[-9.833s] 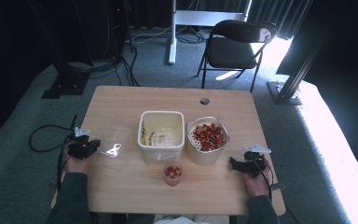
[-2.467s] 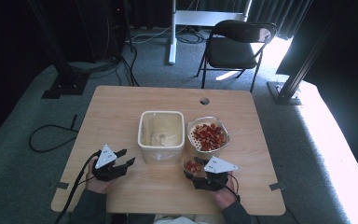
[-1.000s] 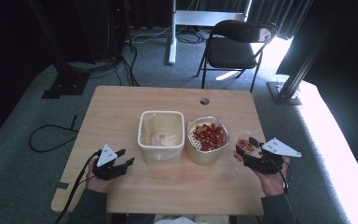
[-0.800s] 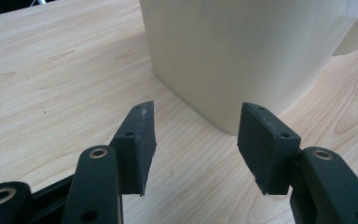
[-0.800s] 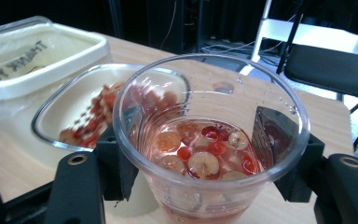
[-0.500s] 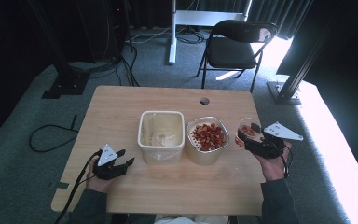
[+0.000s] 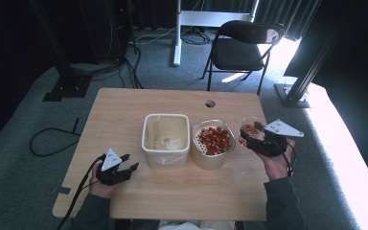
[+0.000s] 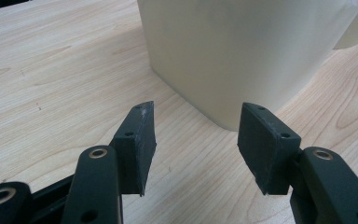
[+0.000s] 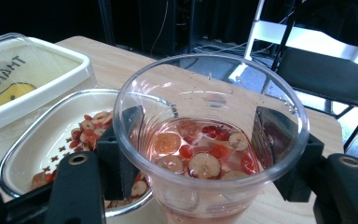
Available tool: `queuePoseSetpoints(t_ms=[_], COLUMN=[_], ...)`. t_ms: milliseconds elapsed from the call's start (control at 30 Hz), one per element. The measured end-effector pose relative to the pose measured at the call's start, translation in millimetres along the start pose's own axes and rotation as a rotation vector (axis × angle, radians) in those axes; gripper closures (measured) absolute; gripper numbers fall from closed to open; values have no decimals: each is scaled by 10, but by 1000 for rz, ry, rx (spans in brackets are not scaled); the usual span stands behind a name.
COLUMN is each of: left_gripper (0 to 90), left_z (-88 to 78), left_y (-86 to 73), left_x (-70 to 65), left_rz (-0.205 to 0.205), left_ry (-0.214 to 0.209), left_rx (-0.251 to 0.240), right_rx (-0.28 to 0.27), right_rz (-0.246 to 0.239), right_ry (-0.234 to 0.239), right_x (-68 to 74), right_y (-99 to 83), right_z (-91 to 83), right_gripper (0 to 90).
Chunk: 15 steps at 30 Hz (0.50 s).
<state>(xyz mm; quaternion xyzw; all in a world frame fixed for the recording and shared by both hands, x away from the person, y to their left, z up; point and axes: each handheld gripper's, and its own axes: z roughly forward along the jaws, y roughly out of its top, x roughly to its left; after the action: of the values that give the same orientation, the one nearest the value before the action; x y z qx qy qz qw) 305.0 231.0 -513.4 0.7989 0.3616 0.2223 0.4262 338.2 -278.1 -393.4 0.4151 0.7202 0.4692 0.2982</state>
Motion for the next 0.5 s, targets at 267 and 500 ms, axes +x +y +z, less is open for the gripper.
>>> queuePoseSetpoints(t_ms=[267, 500], left_gripper=[471, 472], left_z=[5, 6], left_y=[-1, -2], left_x=[0, -5], left_rz=[3, 1], left_ry=[-2, -3], left_rx=[1, 1], right_rx=[28, 69], right_rz=[-91, -208], right_ry=[-60, -131], right_x=[70, 180], right_y=[111, 195], right_z=[86, 176], right_gripper=[350, 351])
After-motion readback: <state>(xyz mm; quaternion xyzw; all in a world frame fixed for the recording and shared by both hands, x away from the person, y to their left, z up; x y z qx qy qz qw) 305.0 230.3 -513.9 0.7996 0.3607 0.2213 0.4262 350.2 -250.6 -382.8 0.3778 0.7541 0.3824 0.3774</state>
